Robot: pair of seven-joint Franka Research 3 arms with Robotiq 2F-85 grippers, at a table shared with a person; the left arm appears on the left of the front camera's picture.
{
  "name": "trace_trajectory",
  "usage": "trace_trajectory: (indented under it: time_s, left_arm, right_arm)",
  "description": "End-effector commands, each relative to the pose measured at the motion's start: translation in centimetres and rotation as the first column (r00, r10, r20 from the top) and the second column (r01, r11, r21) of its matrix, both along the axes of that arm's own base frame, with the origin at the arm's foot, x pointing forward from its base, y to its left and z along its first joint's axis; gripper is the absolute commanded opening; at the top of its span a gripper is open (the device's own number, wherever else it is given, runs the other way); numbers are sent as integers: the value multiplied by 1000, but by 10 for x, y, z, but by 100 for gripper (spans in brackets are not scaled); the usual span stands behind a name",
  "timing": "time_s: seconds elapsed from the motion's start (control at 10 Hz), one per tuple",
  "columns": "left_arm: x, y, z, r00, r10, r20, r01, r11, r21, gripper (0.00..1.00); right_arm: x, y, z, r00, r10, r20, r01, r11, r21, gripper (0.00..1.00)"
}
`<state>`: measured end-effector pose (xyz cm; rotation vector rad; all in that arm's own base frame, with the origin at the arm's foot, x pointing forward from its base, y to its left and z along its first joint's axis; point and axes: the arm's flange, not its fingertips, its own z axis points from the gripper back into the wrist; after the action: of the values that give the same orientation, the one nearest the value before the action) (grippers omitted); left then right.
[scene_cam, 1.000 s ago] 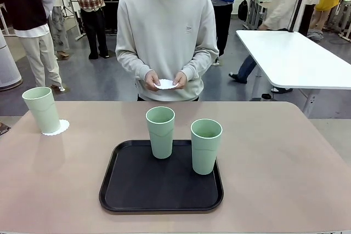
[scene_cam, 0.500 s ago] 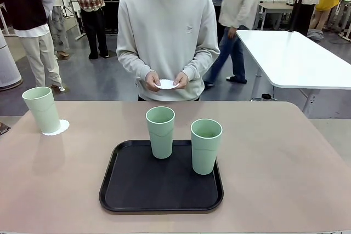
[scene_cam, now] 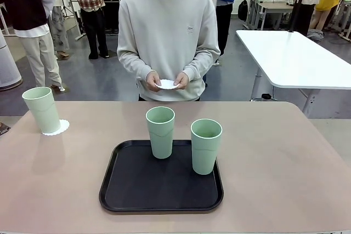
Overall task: Place coasters on the table and set cups on them.
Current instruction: Take one Reusable plastic cup from the Flat Tray and place it on a coaster set by the human.
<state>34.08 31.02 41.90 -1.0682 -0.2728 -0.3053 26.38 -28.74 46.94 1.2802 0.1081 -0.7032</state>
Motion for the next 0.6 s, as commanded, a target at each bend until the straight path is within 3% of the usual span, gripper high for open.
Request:
trace_trajectory:
  time_s: [0.0, 0.5]
  left_arm:
    - [1, 4, 2, 999, 35, -19, -36, 999, -28, 100]
    - [-2, 3, -2, 1000, 9, -5, -9, 1000, -3, 100]
  right_arm:
    - [0, -1, 0, 1000, -9, 6, 9, 1000, -4, 100]
    - [0, -1, 0, 1000, -9, 6, 9, 1000, -4, 100]
